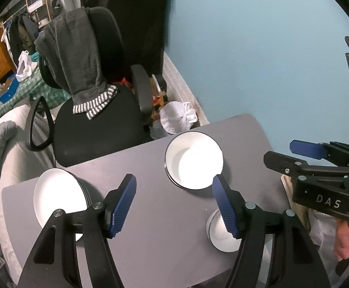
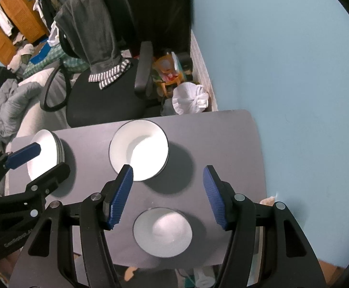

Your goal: Organize plates and bowls

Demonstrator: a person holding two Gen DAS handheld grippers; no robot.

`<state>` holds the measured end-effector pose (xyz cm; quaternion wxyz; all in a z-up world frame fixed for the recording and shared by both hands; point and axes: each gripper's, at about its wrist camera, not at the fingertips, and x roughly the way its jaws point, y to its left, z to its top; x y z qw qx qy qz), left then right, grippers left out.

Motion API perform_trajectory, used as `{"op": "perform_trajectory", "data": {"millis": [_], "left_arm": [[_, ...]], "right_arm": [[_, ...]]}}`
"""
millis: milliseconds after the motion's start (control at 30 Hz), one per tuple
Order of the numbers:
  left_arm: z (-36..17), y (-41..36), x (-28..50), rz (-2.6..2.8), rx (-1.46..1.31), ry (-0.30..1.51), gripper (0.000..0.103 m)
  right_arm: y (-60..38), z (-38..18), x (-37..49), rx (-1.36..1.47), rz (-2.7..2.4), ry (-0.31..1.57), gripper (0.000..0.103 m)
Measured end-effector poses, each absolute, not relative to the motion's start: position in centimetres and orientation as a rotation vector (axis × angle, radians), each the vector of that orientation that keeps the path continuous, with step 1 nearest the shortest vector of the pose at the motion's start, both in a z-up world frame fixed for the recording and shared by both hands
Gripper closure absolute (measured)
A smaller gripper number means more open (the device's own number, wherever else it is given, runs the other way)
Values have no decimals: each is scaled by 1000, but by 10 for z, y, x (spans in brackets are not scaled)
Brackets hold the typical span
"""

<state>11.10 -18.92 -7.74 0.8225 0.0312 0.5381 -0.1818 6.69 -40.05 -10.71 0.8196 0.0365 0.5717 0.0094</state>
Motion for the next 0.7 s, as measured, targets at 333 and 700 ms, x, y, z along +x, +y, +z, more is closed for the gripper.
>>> {"op": "perform_trajectory", "data": {"millis": [333, 700], "left_arm": [[-65, -189, 91, -411, 84, 1123, 35], [-65, -186, 78, -435, 96, 1114, 35]], "right_arm": [[-408, -93, 44, 100, -12, 1185, 43], [-416, -85, 22, 124, -50, 1168, 42]]}}
